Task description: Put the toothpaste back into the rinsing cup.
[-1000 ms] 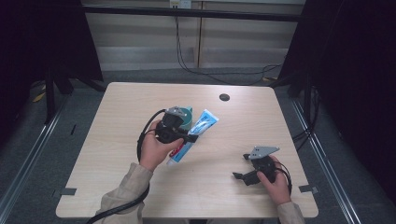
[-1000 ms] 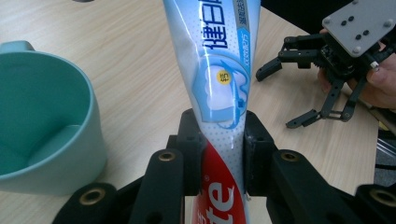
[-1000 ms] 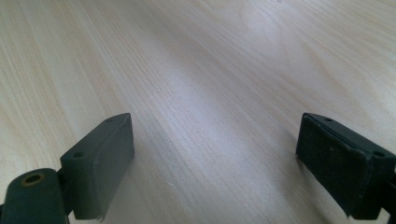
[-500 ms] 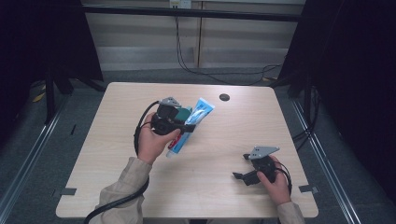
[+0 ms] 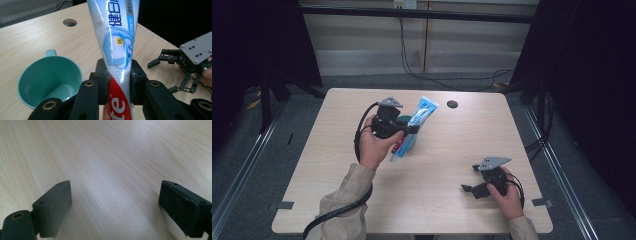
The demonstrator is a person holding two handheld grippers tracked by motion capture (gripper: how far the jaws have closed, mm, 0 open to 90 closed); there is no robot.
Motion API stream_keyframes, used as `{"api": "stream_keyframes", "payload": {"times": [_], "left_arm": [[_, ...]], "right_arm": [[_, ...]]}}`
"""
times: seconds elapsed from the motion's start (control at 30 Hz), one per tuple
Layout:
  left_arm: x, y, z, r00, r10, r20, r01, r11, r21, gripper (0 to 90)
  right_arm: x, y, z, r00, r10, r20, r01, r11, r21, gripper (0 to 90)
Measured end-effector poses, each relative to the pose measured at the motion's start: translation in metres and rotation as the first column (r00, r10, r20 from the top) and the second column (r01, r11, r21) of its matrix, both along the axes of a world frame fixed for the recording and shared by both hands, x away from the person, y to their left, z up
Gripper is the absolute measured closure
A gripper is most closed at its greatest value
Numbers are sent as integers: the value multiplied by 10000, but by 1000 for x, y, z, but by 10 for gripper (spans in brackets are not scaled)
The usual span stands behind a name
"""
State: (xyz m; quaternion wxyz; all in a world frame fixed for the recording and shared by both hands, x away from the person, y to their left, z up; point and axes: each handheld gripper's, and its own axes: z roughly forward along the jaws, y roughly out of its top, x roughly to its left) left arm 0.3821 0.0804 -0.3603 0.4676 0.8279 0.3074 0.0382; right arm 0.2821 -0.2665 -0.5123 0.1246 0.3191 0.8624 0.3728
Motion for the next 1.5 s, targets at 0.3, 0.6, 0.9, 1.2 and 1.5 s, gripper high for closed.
{"api": "stream_keyframes", "payload": {"times": [0.3, 0.6, 0.9, 1.2, 1.5], "left_arm": [[4, 0, 5, 9997, 228, 70, -228, 9997, -33, 736], [8, 3, 8, 9984, 536, 177, -534, 9985, -134, 736], [11, 7, 13, 9962, 804, 324, -794, 9963, -337, 736], [13, 10, 19, 9923, 1128, 517, -1097, 9923, -583, 736], [15, 12, 24, 9883, 1374, 655, -1325, 9884, -736, 736]], "right_arm": [[0, 0, 0, 10000, -1, -1, 1, 10000, 2, 110], [0, 0, 0, 10000, -5, -1, 5, 10000, -1, 110], [0, 0, 0, 10000, -2, 1, 2, 10000, -6, 110], [0, 0, 0, 10000, -3, -3, 3, 10000, -5, 110], [0, 0, 0, 10000, -1, -1, 1, 10000, -4, 110]]}}
